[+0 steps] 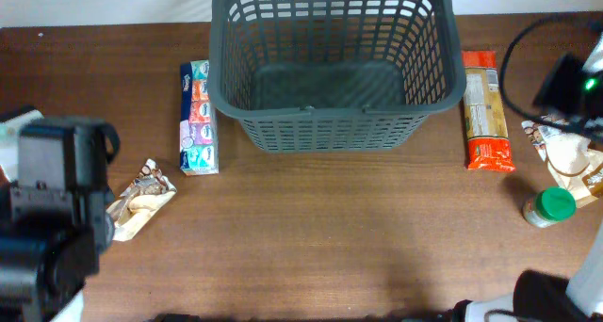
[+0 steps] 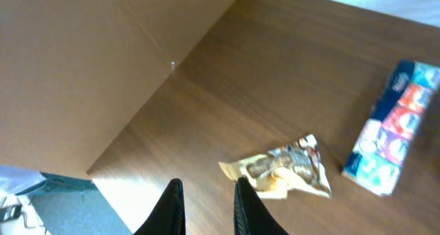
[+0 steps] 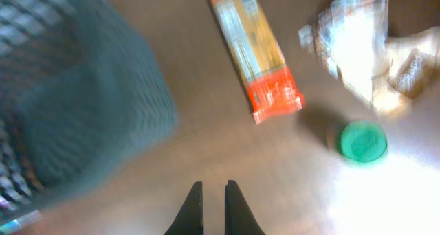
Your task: Pack container
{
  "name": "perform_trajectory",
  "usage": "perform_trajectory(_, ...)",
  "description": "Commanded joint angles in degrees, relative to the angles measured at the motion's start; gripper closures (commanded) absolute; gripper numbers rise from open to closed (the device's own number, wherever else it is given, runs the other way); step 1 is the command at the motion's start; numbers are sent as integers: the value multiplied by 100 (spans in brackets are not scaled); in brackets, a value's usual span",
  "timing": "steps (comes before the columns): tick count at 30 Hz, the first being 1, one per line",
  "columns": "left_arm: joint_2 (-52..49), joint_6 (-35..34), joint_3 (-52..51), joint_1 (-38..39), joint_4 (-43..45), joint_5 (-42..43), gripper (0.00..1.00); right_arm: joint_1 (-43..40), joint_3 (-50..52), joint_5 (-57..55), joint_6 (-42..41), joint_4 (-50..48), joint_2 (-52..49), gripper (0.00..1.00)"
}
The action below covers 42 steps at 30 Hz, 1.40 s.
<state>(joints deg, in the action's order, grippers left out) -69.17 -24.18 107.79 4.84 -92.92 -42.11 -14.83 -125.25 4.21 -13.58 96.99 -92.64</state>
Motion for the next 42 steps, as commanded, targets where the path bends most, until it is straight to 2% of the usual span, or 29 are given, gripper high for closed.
perform_trajectory(1, -374, 310, -13, -378, 304, 256, 89, -20, 793, -192, -44, 35, 483, 96)
perform_trajectory(5, -894, 669, -13, -802, 702, 861, 89, -20, 1410, -195, -22, 35, 903, 96)
perform_trajectory(13, -1716, 1134, -13, -1569, 745, 2669, 89, -20, 1886, -188, -24, 35, 2098, 96)
perform_trajectory(15, -1751, 1226, -13, -1670, 809, 2935, 85, -20, 1886, -190, -26, 35, 2378, 92)
perform_trajectory(16, -1751, 1233, -13, -1705, 850, 2999, 76, -20, 1886, -197, -24, 35, 2516, 85)
perform_trajectory(17, -1751, 1231, -13, -1733, 905, 3049, 59, -20, 1886, -195, -28, 35, 2627, 69)
perform_trajectory(18, -1751, 1231, -13, -1740, 949, 3064, 40, -20, 1886, -195, -33, 35, 2697, 47)
perform_trajectory(19, -1751, 1231, -13, -1740, 997, 3067, 26, -20, 1886, -199, -26, 35, 2750, 30)
perform_trajectory(20, -1751, 1228, -13, -1738, 1043, 3082, 13, -20, 1886, -203, -28, 35, 2791, 21)
perform_trajectory(21, -1751, 1228, -13, -1738, 1086, 3141, 0, -20, 1886, -203, -26, 35, 2826, 18)
perform_trajectory(23, -1751, 1228, -13, -1738, 1128, 3283, 1, -20, 1886, -264, -26, 35, 2850, 4)
perform_trajectory(24, -1751, 1226, -13, -1738, 1132, 3342, 0, -20, 1886, -304, -28, 35, 2850, 1)
perform_trajectory(33, -1753, 1187, -13, -1738, 1108, 3357, 0, -20, 1886, -715, -22, -50, 2736, 1)
perform_trajectory(36, -1753, 1187, -13, -1738, 1106, 3357, 0, -20, 1886, -1296, -98, -164, 2643, 1)
perform_trajectory(38, -1753, 1189, -13, -1738, 1102, 3355, 0, -20, 1886, -2100, -551, -138, 2496, 1)
perform_trajectory(40, -1753, 1189, -13, -1738, 1104, 3355, 0, -28, 1886, -3001, -1460, 37, 2256, 1)
perform_trajectory(42, -1753, 1189, -13, -1738, 1104, 3355, 0, -68, 1908, -3150, -1696, 33, 2068, 1)
